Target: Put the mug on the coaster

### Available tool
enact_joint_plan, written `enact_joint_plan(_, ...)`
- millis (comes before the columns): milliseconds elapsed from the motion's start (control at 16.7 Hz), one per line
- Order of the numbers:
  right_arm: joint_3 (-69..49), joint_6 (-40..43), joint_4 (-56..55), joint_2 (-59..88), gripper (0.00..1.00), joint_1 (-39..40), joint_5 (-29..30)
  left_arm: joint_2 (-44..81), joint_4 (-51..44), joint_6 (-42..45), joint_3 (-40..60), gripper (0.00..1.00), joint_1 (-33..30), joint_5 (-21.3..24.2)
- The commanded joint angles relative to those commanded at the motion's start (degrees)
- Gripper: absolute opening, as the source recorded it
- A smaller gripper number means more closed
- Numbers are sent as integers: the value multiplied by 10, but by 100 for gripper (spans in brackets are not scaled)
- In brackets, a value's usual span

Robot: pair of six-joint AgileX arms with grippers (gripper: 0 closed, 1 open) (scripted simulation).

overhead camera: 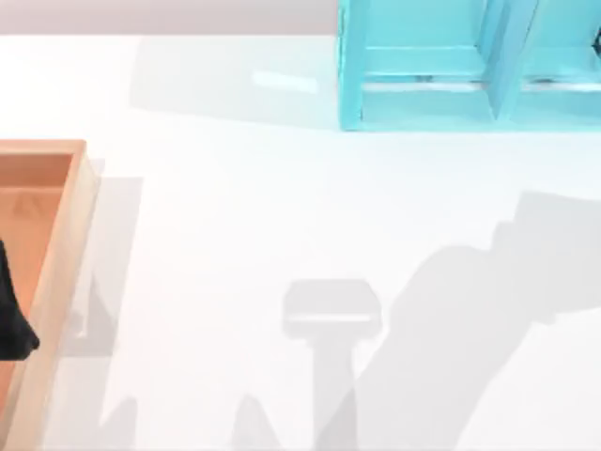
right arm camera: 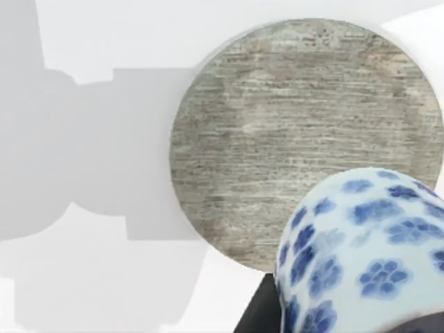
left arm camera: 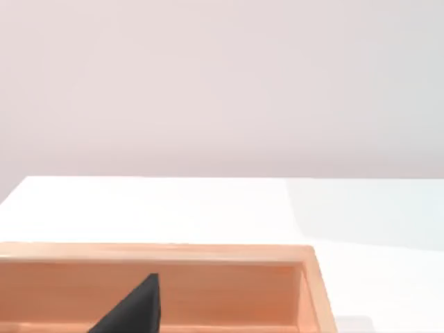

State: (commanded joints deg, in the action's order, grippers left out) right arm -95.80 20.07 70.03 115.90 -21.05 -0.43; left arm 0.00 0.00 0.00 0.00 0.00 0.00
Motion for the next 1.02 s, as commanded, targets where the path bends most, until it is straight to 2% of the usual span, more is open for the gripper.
enact_joint_plan(300, 4, 0, -10, 4, 0, 2, 0, 0, 0, 0, 0, 100, 0, 0)
enact_joint_plan(720, 92, -2, -124, 31, 0, 2, 1, 0, 0, 0, 0, 100, 0, 0)
enact_joint_plan(1020, 101, -2, -135, 33, 0, 2, 0, 0, 0, 0, 0, 100, 0, 0)
